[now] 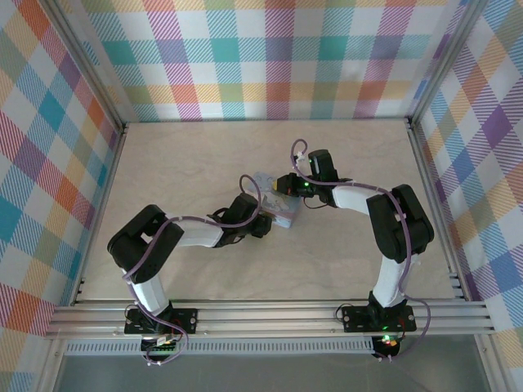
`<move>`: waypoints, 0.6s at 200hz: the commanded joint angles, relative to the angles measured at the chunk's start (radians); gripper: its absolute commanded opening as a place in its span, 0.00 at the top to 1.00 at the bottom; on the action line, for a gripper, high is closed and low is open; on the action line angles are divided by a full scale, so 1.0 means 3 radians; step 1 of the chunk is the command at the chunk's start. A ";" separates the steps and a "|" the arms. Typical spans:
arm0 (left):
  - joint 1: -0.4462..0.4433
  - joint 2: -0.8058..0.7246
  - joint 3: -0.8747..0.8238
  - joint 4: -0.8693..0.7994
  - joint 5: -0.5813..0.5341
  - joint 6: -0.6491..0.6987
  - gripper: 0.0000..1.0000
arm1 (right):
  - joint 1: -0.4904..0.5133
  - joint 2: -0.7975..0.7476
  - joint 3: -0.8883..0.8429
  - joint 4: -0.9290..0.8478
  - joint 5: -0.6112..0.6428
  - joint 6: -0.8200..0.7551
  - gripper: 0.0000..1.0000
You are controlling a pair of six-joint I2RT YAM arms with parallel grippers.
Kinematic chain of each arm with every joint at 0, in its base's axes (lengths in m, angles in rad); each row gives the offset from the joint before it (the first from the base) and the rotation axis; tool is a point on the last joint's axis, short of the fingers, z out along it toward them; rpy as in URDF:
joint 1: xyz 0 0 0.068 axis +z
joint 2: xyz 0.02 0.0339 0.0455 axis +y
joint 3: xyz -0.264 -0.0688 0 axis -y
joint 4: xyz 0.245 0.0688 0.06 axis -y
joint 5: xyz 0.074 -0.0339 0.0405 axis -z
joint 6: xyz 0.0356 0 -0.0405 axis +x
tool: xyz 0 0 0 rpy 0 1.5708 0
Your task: Unlock a padlock with a key
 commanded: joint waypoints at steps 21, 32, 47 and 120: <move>-0.0096 0.0122 0.0117 0.0082 0.0048 -0.0046 0.64 | -0.0029 0.0097 -0.0194 -0.0437 0.0177 -0.0009 0.99; -0.0102 0.0122 0.0135 0.0059 0.0029 -0.0041 0.63 | -0.0025 0.0097 -0.0200 -0.0433 0.0172 -0.0007 0.99; -0.0105 0.0111 0.0144 0.0033 0.0005 -0.0021 0.60 | -0.0025 0.0092 -0.0205 -0.0426 0.0172 -0.0007 0.99; -0.0205 0.0110 0.0223 -0.0054 -0.0160 0.0065 0.62 | -0.0025 0.0097 -0.0210 -0.0402 0.0157 -0.0005 0.99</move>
